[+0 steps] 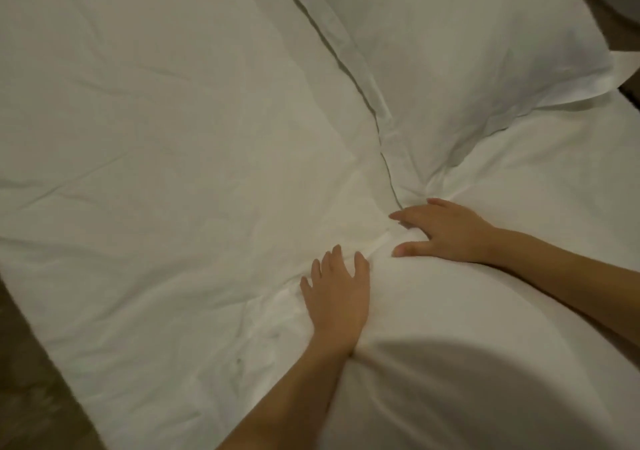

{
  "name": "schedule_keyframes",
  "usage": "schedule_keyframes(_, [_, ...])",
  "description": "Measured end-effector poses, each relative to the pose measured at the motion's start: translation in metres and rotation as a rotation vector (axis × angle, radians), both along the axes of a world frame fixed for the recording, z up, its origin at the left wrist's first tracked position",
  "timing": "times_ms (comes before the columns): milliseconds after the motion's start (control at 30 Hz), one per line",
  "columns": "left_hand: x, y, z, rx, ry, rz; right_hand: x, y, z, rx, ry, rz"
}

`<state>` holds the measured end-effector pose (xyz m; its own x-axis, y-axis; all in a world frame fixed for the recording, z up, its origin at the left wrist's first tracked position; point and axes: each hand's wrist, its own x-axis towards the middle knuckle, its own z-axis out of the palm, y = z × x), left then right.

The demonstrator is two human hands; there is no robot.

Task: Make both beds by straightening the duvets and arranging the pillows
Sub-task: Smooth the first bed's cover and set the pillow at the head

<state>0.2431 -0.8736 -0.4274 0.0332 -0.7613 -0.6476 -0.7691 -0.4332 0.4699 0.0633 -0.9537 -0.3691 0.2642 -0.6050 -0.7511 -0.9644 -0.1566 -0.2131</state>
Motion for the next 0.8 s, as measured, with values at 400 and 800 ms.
schedule_keyframes(400, [0.003,0.003,-0.029,-0.081,-0.181,-0.019,0.02,-0.008,-0.038,0.074,0.011,-0.034])
schedule_keyframes(800, [0.009,0.004,-0.021,-0.07,-0.033,-0.078,0.032,-0.021,-0.032,0.304,0.118,0.037])
